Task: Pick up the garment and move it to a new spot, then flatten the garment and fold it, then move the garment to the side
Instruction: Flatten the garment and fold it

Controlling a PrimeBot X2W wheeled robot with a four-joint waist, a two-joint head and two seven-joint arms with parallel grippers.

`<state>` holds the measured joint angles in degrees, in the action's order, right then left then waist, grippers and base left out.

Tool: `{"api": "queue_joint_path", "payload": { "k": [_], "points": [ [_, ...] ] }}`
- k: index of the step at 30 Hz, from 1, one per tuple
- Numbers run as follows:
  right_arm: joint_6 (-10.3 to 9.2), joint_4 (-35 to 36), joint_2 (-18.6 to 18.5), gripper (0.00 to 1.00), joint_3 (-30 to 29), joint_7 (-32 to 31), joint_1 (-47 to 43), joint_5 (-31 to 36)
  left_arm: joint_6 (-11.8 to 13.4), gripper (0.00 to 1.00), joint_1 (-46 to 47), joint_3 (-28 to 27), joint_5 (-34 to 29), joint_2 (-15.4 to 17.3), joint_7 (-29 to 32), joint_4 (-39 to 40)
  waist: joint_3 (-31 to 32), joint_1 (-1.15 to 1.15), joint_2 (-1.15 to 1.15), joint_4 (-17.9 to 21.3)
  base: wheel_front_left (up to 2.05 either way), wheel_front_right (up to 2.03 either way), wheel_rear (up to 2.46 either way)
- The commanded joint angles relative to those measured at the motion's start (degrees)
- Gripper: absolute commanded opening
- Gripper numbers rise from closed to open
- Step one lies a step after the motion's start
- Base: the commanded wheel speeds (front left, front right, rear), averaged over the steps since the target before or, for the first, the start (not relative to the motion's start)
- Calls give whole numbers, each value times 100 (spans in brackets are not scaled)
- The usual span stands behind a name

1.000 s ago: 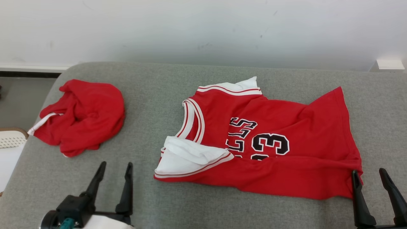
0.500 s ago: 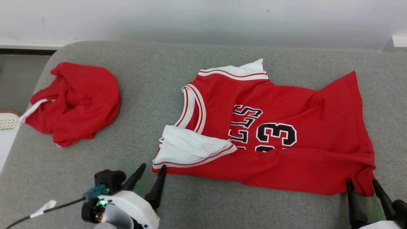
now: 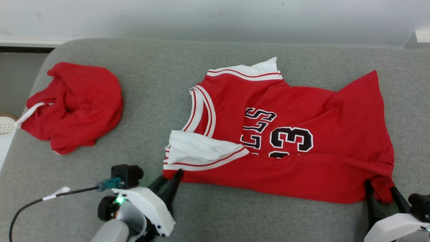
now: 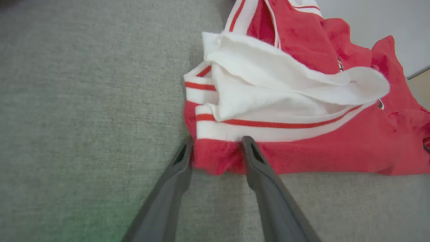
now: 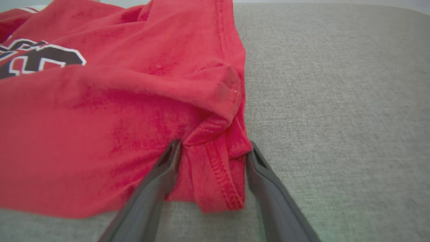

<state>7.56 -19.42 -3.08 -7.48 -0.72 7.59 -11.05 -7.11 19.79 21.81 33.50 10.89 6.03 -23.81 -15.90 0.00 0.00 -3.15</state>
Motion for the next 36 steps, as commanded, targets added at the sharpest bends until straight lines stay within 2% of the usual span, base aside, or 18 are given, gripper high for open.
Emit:
{"api": "queue_joint_path", "payload": {
  "k": [1,6,11,15,19,23,26,27,28,29,30,32,36],
  "points": [
    [-15,-216,34,0,97,-238,-64,-114,-43,0,-86,217,73,13,98,-31,-3,0,0,5,0,0,0],
    [-16,200,16,0,73,-216,-166,-172,-40,0,-156,241,218,301,-310,298,65,0,0,30,0,0,0],
    [-16,939,14,0,45,-361,-517,-270,12,0,-558,70,353,541,-613,824,299,0,0,50,0,0,0],
    [-16,1573,10,0,17,-647,-1015,-406,266,0,-1137,-99,461,742,-576,1417,532,0,0,58,0,0,0],
    [-16,2023,8,0,-45,-932,-1573,-648,636,0,-1827,-231,564,920,-367,1984,732,0,0,64,0,0,0],
    [-19,2022,3,0,-168,-1049,-2074,-948,1000,0,-2527,-306,660,994,-180,2425,856,0,0,57,0,0,0],
    [-19,1801,1,0,-182,-959,-2252,-1108,1128,0,-2813,-260,741,909,-133,2505,877,0,0,26,0,0,0],
    [-19,1713,2,20,-153,-939,-2271,-1144,1138,0,-2827,-242,746,859,-183,2467,887,0,0,11,0,0,0],
    [-19,1713,2,20,-153,-939,-2271,-1144,1138,0,-2827,-242,746,859,-183,2467,887,0,0,11,0,0,0],
    [-19,1641,2,56,-134,-880,-2270,-1138,1140,21,-2846,-207,762,806,-182,2385,901,0,0,-2,0,0,0],
    [-19,1543,1,100,-121,-837,-2241,-1205,1133,100,-2832,-172,765,754,-194,2286,901,0,0,-12,0,0,0],
    [-16,1452,7,100,-87,-700,-2155,-1131,1127,100,-2715,-146,725,663,-298,2133,915,0,0,-23,0,0,0],
    [-15,1685,7,100,-60,-430,-2019,-929,1295,100,-2551,-224,410,578,-775,2050,944,0,0,-11,0,0,0]
  ]
}}
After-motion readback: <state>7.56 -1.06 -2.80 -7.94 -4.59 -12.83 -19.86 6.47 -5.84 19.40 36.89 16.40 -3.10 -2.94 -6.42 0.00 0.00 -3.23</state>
